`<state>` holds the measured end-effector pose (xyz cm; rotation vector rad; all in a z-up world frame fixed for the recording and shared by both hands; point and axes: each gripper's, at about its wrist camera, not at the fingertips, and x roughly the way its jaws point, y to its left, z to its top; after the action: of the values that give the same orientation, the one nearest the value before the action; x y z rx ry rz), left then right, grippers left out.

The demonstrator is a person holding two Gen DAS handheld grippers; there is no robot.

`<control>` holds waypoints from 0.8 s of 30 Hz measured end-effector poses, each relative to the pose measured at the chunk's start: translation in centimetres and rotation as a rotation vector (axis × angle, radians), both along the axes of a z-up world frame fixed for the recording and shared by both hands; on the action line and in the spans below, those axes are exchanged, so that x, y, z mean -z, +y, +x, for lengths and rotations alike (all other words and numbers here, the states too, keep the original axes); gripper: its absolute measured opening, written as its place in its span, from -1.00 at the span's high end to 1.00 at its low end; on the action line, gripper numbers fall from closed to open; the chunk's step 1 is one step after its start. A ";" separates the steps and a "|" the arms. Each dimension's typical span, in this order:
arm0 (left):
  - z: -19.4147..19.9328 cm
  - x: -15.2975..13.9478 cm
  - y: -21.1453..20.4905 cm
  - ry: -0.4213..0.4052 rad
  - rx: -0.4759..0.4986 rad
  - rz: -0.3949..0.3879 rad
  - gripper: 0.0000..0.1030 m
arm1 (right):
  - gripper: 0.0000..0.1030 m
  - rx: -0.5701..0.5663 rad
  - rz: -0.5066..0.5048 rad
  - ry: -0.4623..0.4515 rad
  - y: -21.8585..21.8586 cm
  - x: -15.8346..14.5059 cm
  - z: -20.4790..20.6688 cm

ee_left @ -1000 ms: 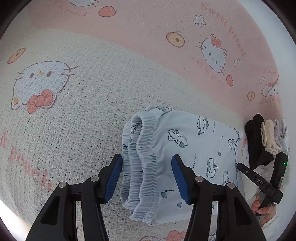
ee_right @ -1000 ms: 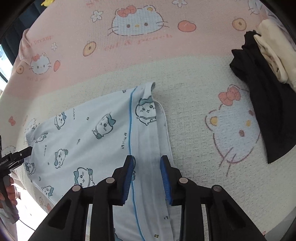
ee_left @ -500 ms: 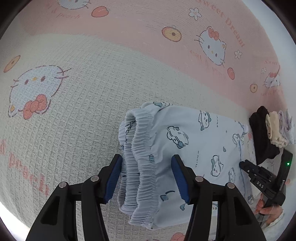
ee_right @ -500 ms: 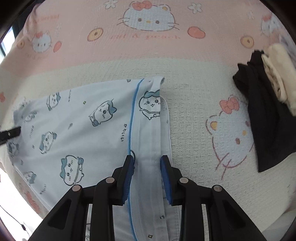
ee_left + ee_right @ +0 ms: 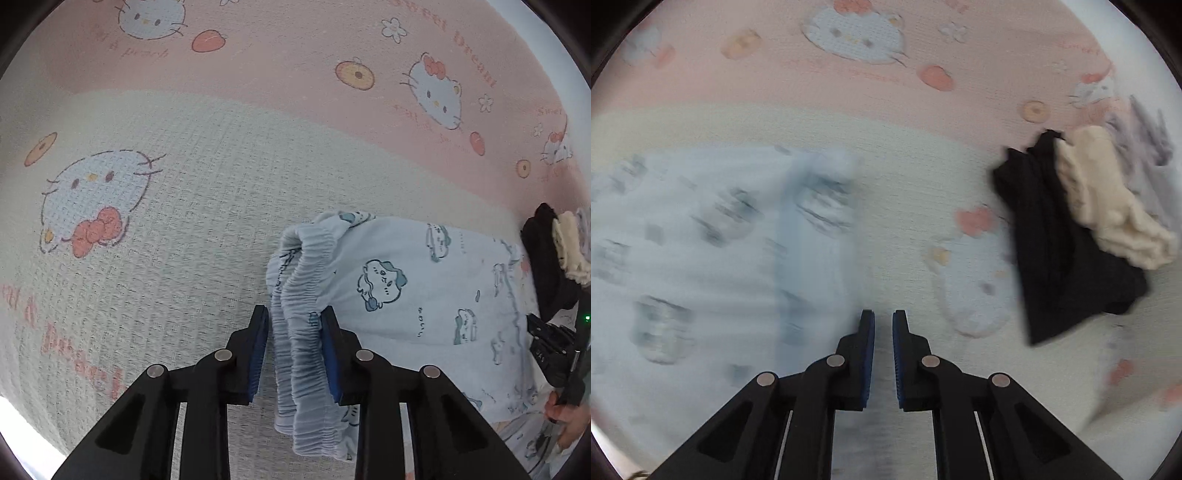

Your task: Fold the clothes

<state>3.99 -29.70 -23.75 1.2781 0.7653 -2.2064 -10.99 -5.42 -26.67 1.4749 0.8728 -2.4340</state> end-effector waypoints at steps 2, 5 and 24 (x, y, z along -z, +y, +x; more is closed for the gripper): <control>-0.1 0.0 0.0 0.005 -0.008 0.001 0.47 | 0.87 0.026 -0.094 -0.029 1.5 -0.4 -0.7; 0.1 -0.6 -0.1 0.034 -0.016 0.025 0.46 | 0.87 0.092 -0.243 -0.073 3.4 -1.4 -0.7; 3.1 -6.4 6.0 -0.021 0.249 -0.389 -0.03 | -0.15 -0.167 -0.331 0.062 3.1 -6.3 6.5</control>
<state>7.05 -23.71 -17.34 1.2437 0.1559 -2.3785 -4.47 -2.33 -20.34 1.1677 0.5429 -2.3691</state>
